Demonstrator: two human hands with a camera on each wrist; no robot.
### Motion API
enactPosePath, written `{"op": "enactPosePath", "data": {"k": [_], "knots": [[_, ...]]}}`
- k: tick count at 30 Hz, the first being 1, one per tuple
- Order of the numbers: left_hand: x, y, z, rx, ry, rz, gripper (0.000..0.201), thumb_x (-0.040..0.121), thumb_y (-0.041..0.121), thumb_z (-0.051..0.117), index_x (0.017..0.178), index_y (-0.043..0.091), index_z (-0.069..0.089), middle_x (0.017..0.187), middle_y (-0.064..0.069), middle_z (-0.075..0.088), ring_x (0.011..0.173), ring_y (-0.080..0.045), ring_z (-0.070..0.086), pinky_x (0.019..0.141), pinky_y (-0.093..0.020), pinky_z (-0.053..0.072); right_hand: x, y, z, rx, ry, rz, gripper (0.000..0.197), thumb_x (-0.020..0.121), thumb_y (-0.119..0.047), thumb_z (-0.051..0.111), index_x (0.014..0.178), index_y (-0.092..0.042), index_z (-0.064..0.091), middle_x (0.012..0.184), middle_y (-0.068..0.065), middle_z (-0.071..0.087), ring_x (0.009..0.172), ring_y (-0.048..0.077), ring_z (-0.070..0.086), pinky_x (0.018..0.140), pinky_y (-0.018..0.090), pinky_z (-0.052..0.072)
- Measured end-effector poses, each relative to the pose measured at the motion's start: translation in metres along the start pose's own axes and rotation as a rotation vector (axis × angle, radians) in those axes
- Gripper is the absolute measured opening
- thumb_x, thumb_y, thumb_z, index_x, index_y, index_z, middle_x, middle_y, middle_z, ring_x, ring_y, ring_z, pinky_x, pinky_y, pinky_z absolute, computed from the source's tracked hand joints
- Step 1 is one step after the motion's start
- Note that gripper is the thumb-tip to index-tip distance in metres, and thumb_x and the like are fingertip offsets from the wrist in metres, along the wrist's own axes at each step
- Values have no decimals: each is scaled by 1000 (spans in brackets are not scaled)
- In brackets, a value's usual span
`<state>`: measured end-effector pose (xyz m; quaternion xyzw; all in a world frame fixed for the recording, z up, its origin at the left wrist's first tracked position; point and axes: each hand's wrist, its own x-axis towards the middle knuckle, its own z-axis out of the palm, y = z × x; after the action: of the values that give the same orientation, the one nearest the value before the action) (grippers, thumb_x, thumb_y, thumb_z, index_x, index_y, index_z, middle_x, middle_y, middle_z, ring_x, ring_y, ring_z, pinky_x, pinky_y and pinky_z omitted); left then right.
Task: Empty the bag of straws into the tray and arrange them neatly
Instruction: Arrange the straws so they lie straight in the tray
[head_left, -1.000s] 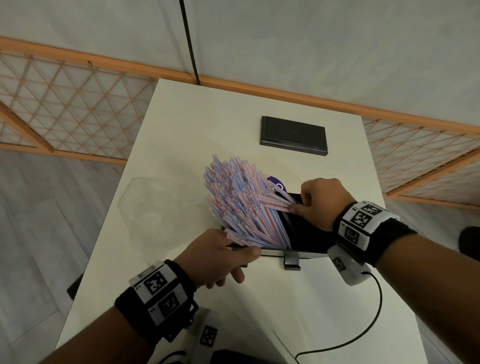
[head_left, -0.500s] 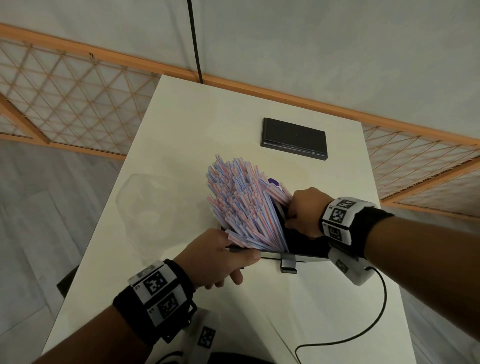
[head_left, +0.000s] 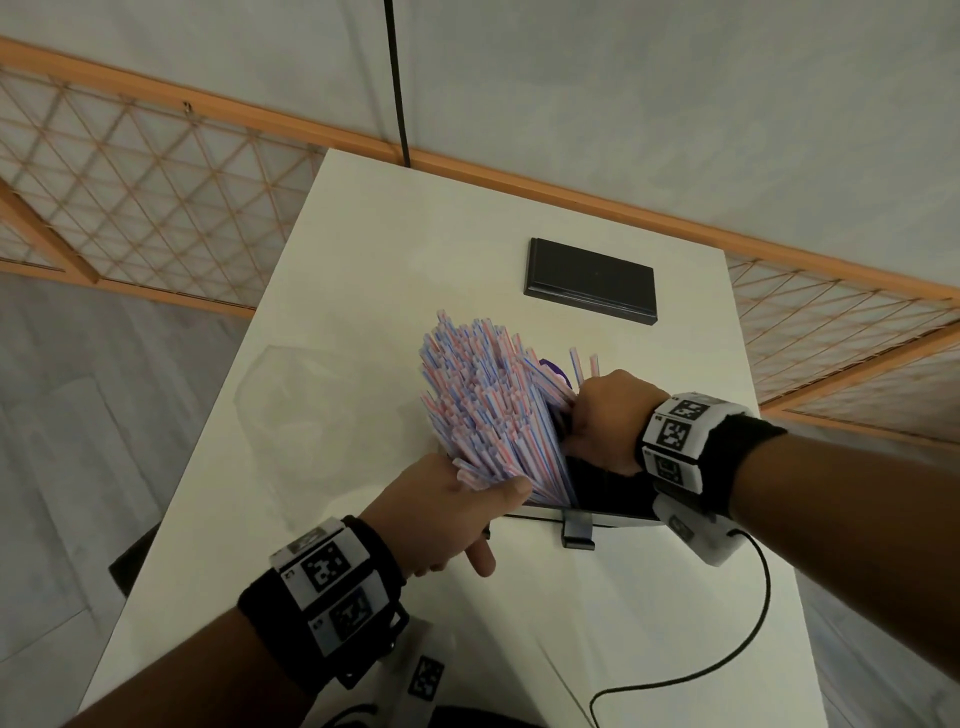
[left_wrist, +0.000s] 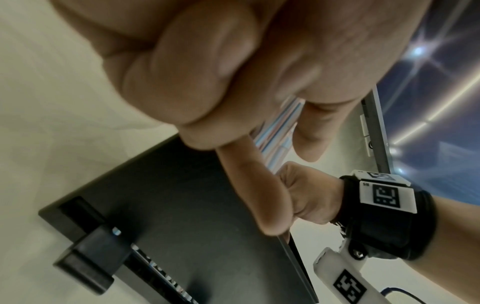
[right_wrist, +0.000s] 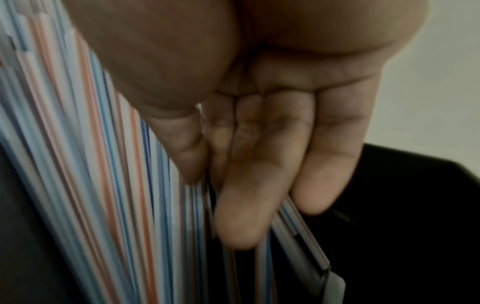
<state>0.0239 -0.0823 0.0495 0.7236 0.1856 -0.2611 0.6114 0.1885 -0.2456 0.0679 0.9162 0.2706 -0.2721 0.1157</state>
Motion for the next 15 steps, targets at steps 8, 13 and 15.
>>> {"op": "enactPosePath", "data": {"k": [8,13,15], "knots": [[7,9,14,-105,50,-48,34,97,59,52,113,30,61,63,-17,74,28,-19,27,40,-20,30,-27,26,-1,-20,-152,5,32,85,-46,61,81,-16,74,81,2,71,78,22,63,68,27,51],[10,8,18,-133,58,-60,60,99,55,51,118,-1,60,64,-22,73,27,-19,27,38,-18,27,-30,21,11,108,9,171,41,83,-46,69,66,-17,45,66,0,53,63,21,55,54,25,39],[10,7,18,-138,67,-61,57,99,56,51,117,3,61,64,-22,72,27,-19,27,39,-17,26,-27,16,14,136,4,201,38,83,-41,72,71,-17,45,75,4,57,71,26,57,61,27,43]]}}
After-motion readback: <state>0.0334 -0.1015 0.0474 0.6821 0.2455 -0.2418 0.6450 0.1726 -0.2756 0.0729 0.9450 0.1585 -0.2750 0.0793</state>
